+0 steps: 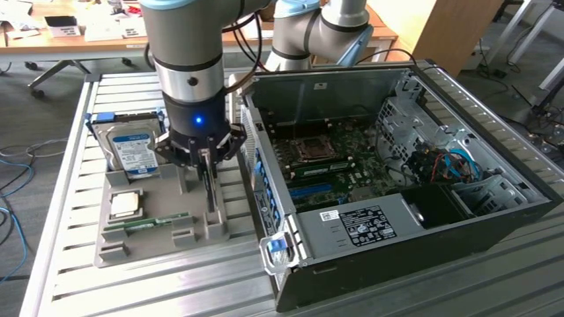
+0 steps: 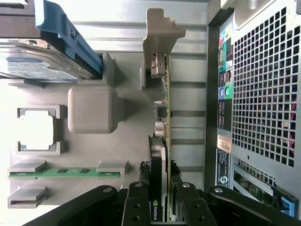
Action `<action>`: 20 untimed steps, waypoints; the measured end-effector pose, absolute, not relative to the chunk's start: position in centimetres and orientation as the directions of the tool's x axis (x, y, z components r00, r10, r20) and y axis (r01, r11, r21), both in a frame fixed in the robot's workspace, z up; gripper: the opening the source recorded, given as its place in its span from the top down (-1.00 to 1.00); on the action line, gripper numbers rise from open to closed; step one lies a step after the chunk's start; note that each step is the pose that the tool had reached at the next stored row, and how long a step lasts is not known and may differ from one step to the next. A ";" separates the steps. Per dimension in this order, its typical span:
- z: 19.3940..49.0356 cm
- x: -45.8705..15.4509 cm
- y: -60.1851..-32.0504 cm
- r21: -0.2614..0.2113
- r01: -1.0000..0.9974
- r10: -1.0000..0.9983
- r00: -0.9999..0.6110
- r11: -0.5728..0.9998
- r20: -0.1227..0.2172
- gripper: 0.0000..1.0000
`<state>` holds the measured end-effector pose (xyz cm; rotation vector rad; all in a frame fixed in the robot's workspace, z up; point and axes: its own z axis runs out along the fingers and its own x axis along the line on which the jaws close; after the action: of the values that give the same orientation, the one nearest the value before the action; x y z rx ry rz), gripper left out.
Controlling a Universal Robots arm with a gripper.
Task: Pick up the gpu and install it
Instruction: 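Pick up the gpu and move the gpu toward the slot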
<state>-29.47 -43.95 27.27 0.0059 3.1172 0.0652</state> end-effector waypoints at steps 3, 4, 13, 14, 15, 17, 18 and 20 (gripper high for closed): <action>27.7 -29.5 -43.9 0.042 0.003 0.004 -1.000 0.999 -0.024 0.46; 27.8 -29.5 -43.9 0.042 0.003 0.004 -1.000 0.999 -0.024 0.46; 28.9 -29.5 -43.9 0.042 0.003 0.004 -1.000 0.999 -0.024 0.46; 29.0 -29.5 -43.9 0.042 0.003 0.004 -1.000 0.999 -0.024 0.46; 29.2 -29.5 -43.9 0.042 0.003 0.004 -1.000 0.999 -0.024 0.46; 29.5 -29.5 -43.9 0.042 0.003 0.004 -1.000 0.999 -0.024 0.46; 29.7 -29.5 -43.9 0.042 0.003 0.004 -1.000 0.999 -0.024 0.46; 30.1 -29.5 -43.9 0.042 0.003 0.004 -1.000 0.999 -0.024 0.46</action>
<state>-29.47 -43.95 30.14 0.0059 3.1172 0.0654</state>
